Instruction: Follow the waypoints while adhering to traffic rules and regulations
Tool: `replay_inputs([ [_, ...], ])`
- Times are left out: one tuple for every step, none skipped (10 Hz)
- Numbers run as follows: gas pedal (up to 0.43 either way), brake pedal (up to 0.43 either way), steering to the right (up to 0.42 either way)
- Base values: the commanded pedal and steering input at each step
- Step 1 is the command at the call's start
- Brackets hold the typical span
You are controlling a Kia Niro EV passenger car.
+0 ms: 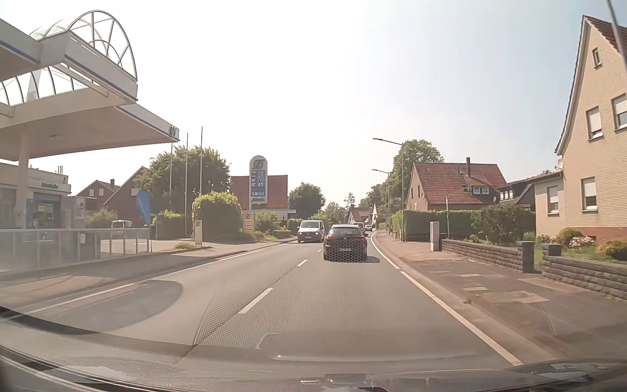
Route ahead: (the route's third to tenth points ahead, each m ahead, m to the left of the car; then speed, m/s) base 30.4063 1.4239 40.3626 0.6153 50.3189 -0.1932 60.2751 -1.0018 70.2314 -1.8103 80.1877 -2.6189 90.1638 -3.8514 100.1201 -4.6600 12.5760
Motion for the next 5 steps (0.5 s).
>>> replay_inputs([
  [0.087,0.0,0.011],
  [0.087,0.0,0.01],
  [0.087,0.0,0.01],
  [0.087,0.0,0.009],
  [0.087,0.0,0.009],
])
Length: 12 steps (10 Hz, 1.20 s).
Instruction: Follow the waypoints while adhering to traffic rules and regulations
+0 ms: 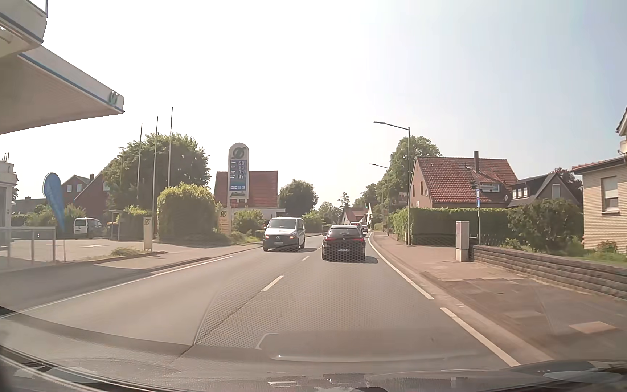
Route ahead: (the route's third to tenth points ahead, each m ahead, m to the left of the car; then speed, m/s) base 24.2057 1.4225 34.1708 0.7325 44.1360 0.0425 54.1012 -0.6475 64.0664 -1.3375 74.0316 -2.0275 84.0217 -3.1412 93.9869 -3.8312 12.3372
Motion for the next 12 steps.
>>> replay_inputs([
  [0.079,0.0,0.008],
  [0.079,0.0,0.008],
  [0.067,0.0,0.008],
  [0.047,0.0,0.007],
  [0.047,0.0,0.006],
  [0.039,0.0,0.006],
  [0.039,0.0,0.006],
  [0.039,0.0,0.006],
  [0.039,0.0,0.006],
  [0.039,0.0,0.006],
  [0.039,0.0,0.006],
  [0.039,0.0,0.006],
])
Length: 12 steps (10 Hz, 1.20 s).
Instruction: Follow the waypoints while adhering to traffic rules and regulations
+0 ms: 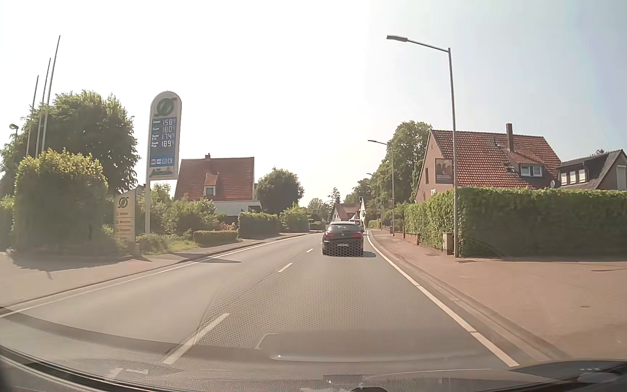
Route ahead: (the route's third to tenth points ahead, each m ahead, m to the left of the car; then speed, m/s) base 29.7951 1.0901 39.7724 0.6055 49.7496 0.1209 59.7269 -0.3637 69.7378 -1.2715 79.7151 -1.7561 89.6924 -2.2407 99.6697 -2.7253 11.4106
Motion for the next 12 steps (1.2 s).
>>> replay_inputs([
  [0.039,0.0,0.006],
  [0.039,0.0,0.006],
  [0.039,0.0,0.006],
  [0.039,0.0,0.006],
  [0.039,0.0,0.006],
  [0.039,0.0,0.005],
  [0.039,0.0,0.006],
  [0.039,0.0,0.006],
  [0.047,0.0,0.007],
  [0.059,0.0,0.008],
  [0.059,0.0,0.008],
  [0.067,0.0,0.009],
])
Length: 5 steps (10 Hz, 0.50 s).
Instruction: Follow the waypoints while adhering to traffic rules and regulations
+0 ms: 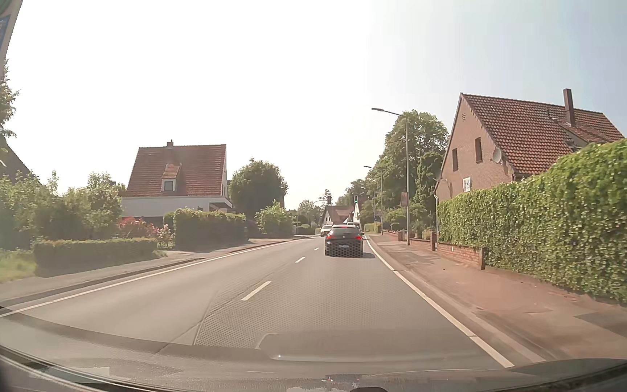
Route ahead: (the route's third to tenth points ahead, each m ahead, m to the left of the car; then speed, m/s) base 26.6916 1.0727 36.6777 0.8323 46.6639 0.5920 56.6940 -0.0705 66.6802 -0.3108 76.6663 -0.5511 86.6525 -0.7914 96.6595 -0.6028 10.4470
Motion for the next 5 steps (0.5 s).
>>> replay_inputs([
  [0.079,0.0,0.009],
  [0.087,0.0,0.009],
  [0.087,0.0,0.009],
  [0.087,0.0,0.009],
  [0.087,0.0,0.008],
])
